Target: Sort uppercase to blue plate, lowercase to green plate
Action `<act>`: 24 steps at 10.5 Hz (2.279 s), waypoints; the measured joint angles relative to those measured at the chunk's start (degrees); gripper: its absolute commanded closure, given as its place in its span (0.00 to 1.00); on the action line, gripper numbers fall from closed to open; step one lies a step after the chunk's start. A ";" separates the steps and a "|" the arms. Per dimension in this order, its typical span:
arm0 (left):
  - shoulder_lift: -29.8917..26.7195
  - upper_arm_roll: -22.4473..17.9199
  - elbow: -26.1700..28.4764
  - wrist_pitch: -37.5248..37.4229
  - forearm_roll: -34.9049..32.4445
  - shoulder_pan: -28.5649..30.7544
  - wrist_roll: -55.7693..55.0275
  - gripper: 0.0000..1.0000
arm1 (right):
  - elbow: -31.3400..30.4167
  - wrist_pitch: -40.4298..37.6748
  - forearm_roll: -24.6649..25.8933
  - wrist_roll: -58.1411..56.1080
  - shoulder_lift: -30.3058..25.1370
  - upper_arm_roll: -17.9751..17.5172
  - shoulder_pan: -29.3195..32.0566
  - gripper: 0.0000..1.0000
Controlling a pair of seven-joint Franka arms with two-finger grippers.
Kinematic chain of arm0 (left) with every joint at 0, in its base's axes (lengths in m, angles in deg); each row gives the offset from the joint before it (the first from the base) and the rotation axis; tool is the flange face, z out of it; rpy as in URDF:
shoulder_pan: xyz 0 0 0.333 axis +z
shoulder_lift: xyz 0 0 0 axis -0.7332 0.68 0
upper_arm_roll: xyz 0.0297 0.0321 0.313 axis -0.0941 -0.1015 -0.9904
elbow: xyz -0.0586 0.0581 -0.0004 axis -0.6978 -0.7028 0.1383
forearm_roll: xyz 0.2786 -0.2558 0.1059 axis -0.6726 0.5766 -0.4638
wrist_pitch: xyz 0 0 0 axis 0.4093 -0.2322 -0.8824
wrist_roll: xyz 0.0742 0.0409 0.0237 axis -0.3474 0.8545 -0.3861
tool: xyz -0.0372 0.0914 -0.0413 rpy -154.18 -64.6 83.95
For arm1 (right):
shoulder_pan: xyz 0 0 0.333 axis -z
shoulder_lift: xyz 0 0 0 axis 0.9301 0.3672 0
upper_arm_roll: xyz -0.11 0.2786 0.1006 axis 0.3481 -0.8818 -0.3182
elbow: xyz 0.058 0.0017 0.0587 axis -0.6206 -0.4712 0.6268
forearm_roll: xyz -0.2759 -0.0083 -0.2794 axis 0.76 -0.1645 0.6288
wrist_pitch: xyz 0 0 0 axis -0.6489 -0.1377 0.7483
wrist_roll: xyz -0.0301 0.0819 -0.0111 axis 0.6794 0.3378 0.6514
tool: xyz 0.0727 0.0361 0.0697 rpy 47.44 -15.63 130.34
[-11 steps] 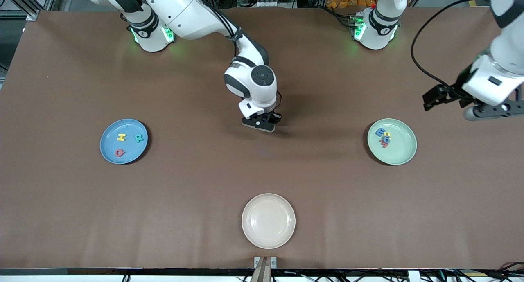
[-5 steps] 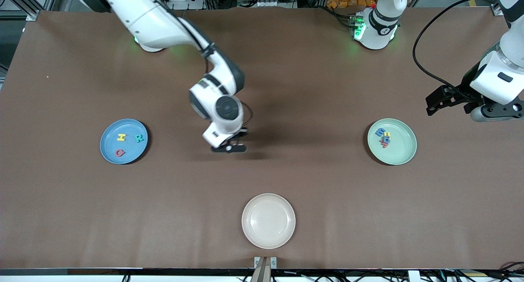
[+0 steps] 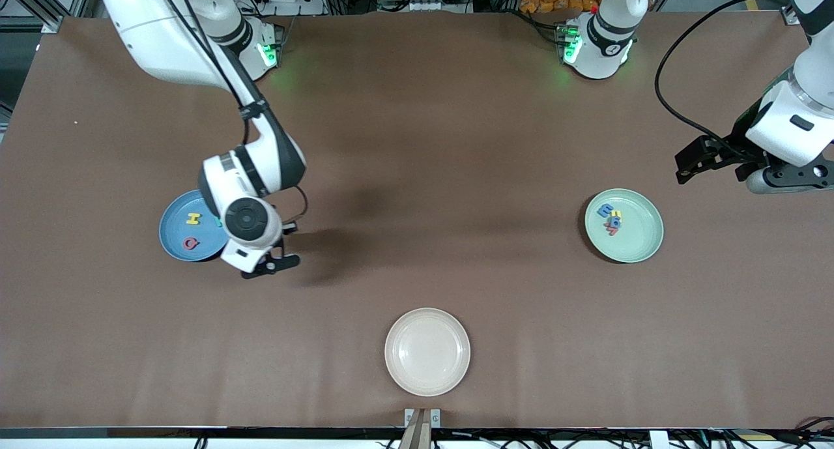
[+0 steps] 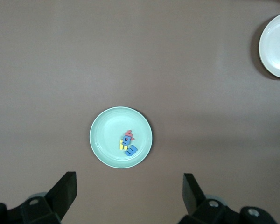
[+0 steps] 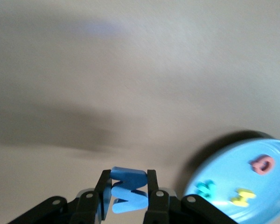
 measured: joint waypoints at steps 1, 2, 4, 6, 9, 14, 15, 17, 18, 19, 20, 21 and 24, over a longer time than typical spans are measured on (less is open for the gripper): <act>0.02 0.02 -0.01 -0.25 0.00 -0.03 0.00 0.00 | -2.86 -0.04 -0.02 -4.43 -2.11 1.92 0.34 0.85; 0.03 0.02 -0.02 -0.94 0.00 -0.04 0.00 0.00 | -5.32 0.17 -0.02 -8.17 -3.65 4.03 0.72 0.85; 0.06 0.04 -0.03 -2.32 -0.02 -0.15 0.02 0.00 | -10.84 3.69 -0.06 -14.47 -5.52 7.89 1.60 0.85; 0.07 0.04 -0.04 -4.08 -0.04 -0.26 0.19 0.00 | -17.36 10.90 -0.09 -19.17 -6.01 11.34 1.93 0.83; 0.07 0.04 -0.04 -5.20 -0.29 -0.30 2.13 0.00 | -22.54 14.65 -0.11 -21.18 -6.64 12.48 2.43 0.52; 0.07 0.04 -0.05 -5.46 -0.32 -0.30 2.20 0.00 | -22.86 14.62 -4.39 -26.92 -8.18 14.41 3.35 0.12; 0.07 0.03 -0.04 -5.46 -0.32 -0.30 2.20 0.00 | -22.32 14.56 -5.78 -26.92 -8.42 14.23 3.34 0.12; 0.07 0.03 -0.05 -5.47 -0.32 -0.31 2.20 0.00 | -18.96 10.58 -7.83 -26.11 -9.98 13.88 3.33 0.12; 0.07 0.03 -0.06 -5.47 -0.32 -0.31 2.20 0.00 | -15.97 5.89 -8.05 -24.45 -11.61 13.41 3.52 0.12; 0.07 0.03 -0.08 -5.47 -0.32 -0.31 2.20 0.00 | -12.77 0.76 -8.12 -22.54 -13.98 12.00 4.55 0.12; 0.05 0.02 -0.13 -5.47 -0.32 -0.30 2.20 0.00 | -9.99 -3.56 -8.12 -21.06 -17.03 9.58 6.66 0.12; 0.01 0.01 -0.22 -5.47 -0.32 -0.30 2.20 0.00 | -7.87 -7.12 -8.10 -19.84 -20.44 6.96 9.04 0.10; -0.35 0.00 -0.56 -5.49 -0.91 -0.30 2.20 0.00 | -1.45 -16.50 -8.05 -17.76 -27.63 0.38 15.93 0.00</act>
